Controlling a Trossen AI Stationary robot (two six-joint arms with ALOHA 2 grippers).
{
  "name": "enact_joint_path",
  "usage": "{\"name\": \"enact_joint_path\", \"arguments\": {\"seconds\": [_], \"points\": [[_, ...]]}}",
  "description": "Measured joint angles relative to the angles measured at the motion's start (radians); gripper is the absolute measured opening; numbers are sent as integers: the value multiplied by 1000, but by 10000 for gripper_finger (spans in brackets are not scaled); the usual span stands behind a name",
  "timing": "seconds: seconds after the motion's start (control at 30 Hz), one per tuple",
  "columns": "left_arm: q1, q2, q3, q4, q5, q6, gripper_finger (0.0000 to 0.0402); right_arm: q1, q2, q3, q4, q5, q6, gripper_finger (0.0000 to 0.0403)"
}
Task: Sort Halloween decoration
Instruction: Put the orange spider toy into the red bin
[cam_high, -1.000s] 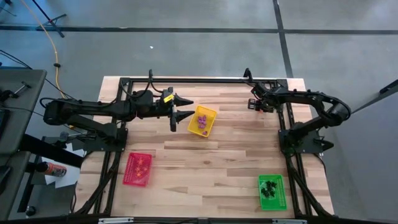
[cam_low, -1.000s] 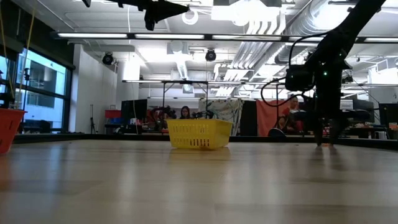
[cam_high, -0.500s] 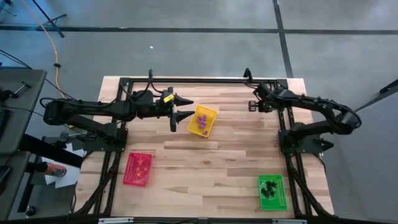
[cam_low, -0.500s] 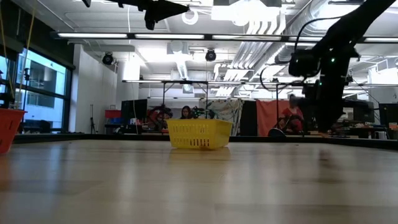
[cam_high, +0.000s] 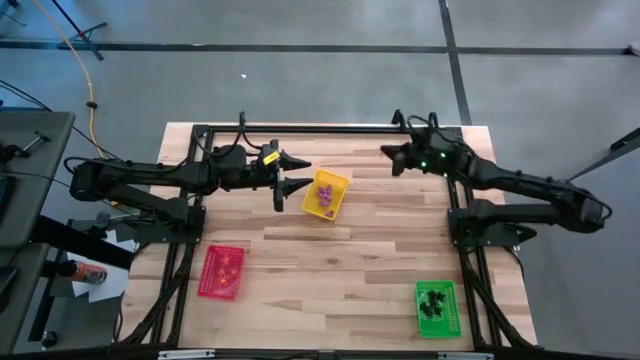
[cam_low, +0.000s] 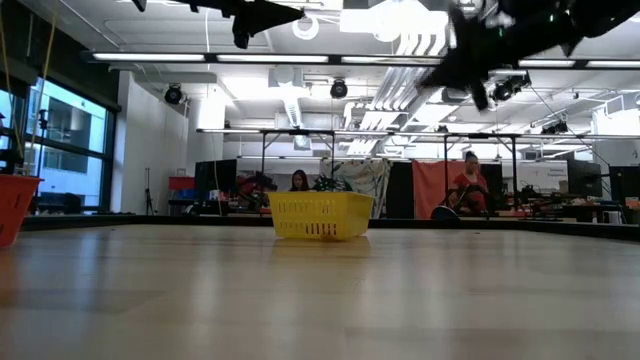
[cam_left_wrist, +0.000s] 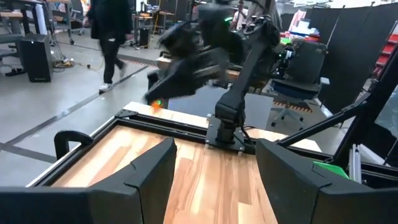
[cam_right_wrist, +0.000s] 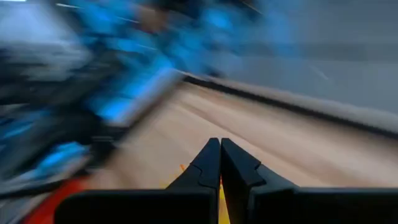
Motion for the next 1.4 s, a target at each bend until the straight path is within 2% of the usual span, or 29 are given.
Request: {"name": "enact_joint_path", "arguments": {"seconds": [0.13,0.23,0.47,0.7,1.1,1.2,1.27,1.4], "points": [[0,0,0,11,1,0,211,144,30,2,328,-67,-184,0],[0,0,0,33,11,0,211,236,67,9,470,-70,-267,0],[-2,0,0,81,99,-1,211,374,204,156,468,-41,-387,0],[-2,0,0,81,106,-2,211,391,309,288,322,-49,-472,0],[-1,8,0,89,110,-33,211,369,315,296,331,-78,-452,0],[-1,49,1,115,157,-70,211,369,320,297,370,-91,-450,0],[-1,92,1,179,190,-72,211,369,328,297,408,-96,-450,0],[-1,179,1,353,194,-95,211,369,345,297,432,-126,-421,0]]}}
